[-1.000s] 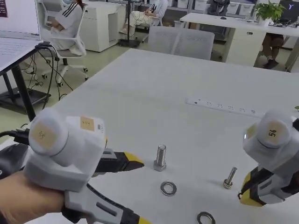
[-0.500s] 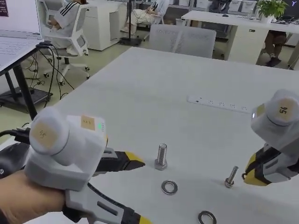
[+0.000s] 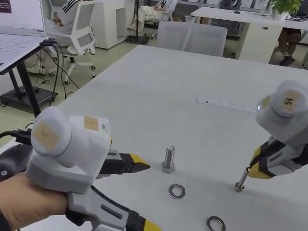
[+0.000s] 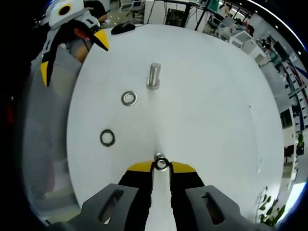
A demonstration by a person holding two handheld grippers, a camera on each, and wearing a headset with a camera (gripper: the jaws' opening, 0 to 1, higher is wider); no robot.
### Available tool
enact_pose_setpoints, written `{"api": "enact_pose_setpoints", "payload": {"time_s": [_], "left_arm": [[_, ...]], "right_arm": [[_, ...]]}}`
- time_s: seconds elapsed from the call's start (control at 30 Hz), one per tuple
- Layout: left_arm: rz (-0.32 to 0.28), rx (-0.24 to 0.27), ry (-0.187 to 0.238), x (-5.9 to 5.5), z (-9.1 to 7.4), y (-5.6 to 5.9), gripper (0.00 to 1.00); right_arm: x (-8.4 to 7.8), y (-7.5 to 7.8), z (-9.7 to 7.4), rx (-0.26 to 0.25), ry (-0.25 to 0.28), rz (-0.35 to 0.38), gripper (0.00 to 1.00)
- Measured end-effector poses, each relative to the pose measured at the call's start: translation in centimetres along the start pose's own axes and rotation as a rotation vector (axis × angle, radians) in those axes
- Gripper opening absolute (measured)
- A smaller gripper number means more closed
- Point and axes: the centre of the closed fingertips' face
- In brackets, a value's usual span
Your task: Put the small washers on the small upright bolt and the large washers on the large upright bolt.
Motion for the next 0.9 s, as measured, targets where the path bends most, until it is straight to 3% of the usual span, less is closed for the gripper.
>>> {"api": "enact_pose_setpoints", "payload": {"time_s": [0.9], "left_arm": [[-0.020,0.009,0.000,-0.5,-0.1,-0.3,0.82]], "right_arm": [[-0.3,0.1,1.4,0.028,-0.021,-0.003,0.14]]}}
Point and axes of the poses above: the centre of the closed fingertips' face, and the gripper's own axes: z roughly forward along the fingers, y roughly to its right, x roughly out of its top, and after that the axes turned 2 degrees about -x, right-handed
